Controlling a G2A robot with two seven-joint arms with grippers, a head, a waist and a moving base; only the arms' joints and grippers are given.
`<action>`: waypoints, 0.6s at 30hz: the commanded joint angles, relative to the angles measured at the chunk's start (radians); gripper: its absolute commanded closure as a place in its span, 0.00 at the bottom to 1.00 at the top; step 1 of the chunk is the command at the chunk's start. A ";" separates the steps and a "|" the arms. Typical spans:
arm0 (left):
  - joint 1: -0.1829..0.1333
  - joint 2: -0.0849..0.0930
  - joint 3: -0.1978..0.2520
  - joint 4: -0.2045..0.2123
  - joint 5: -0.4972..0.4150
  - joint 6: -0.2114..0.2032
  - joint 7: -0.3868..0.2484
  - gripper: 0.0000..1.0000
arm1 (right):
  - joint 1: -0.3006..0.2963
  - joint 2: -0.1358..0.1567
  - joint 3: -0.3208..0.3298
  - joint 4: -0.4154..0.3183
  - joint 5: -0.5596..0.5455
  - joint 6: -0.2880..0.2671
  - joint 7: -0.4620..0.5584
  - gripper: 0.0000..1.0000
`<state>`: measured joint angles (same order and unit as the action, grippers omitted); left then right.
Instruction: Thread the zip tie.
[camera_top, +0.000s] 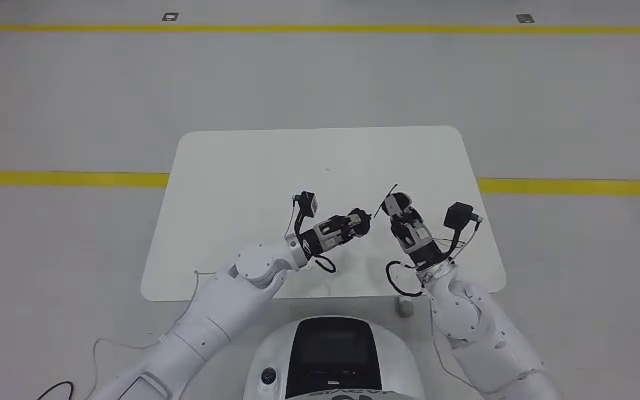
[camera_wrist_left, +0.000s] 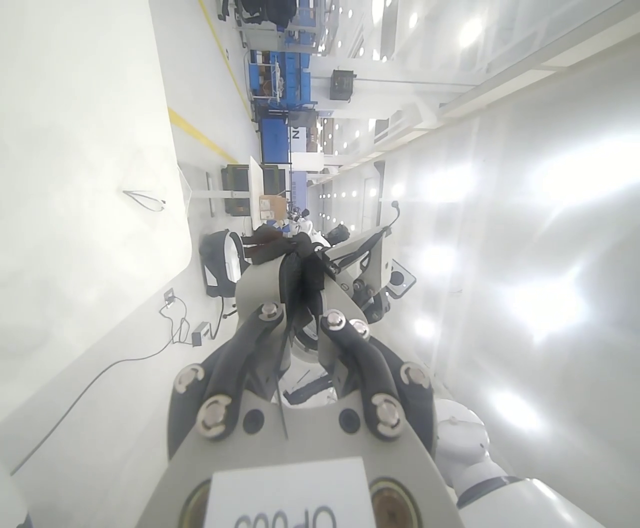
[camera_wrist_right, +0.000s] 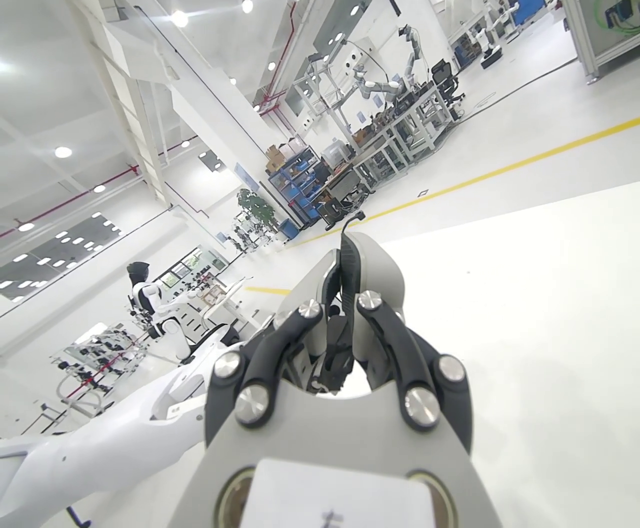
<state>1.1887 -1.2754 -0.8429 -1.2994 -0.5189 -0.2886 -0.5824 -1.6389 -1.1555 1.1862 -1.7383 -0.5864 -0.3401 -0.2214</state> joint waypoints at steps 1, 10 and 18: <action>0.002 0.002 -0.004 -0.001 0.002 0.000 -0.003 1.00 | 0.004 0.002 -0.003 0.004 0.003 0.000 -0.007 1.00; 0.007 0.007 -0.014 -0.007 0.014 0.001 -0.026 1.00 | 0.013 0.019 -0.018 0.006 0.030 0.000 -0.027 1.00; 0.006 0.009 -0.013 -0.011 0.024 -0.003 -0.043 1.00 | 0.020 0.025 -0.026 0.007 0.043 0.000 -0.032 1.00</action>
<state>1.1947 -1.2665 -0.8556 -1.3105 -0.4947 -0.2914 -0.6261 -1.6188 -1.1303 1.1598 -1.7308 -0.5432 -0.3400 -0.2533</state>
